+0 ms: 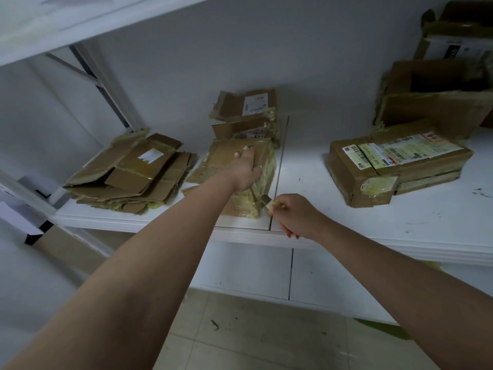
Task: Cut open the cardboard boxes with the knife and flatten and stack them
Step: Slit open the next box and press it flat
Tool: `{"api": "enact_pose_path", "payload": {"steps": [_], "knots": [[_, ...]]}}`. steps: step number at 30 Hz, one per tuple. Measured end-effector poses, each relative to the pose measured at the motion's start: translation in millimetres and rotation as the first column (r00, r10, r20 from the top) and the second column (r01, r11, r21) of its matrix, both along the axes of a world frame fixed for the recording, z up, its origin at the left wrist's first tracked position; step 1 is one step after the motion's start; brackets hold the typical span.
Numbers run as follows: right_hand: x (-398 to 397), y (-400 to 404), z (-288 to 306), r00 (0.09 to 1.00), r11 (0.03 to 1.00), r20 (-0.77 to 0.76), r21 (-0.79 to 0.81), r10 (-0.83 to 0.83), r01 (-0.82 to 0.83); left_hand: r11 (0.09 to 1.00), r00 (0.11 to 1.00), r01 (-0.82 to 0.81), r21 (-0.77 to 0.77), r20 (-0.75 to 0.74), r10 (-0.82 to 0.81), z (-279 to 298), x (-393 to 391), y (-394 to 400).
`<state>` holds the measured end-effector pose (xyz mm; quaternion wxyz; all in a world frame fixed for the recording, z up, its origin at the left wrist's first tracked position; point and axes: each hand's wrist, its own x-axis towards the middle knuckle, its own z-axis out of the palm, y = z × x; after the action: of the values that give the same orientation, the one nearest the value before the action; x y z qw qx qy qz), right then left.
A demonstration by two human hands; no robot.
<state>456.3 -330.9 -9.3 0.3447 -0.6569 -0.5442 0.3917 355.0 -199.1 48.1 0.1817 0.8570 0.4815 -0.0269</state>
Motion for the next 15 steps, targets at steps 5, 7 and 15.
{"api": "enact_pose_path", "payload": {"steps": [5,7,15], "knots": [[8,-2,-4,0.995,0.998,0.100,0.063,-0.027,0.020,0.988,0.986,-0.155,0.013,0.067,0.153,-1,17,-6],[16,-3,-6,0.988,0.996,0.144,0.071,-0.060,0.051,0.983,0.981,-0.182,0.031,0.080,0.179,1,25,-5],[16,-17,-17,0.846,0.969,0.515,0.247,-0.136,0.005,0.986,0.992,-0.122,0.115,0.044,0.118,11,21,-4]]}}
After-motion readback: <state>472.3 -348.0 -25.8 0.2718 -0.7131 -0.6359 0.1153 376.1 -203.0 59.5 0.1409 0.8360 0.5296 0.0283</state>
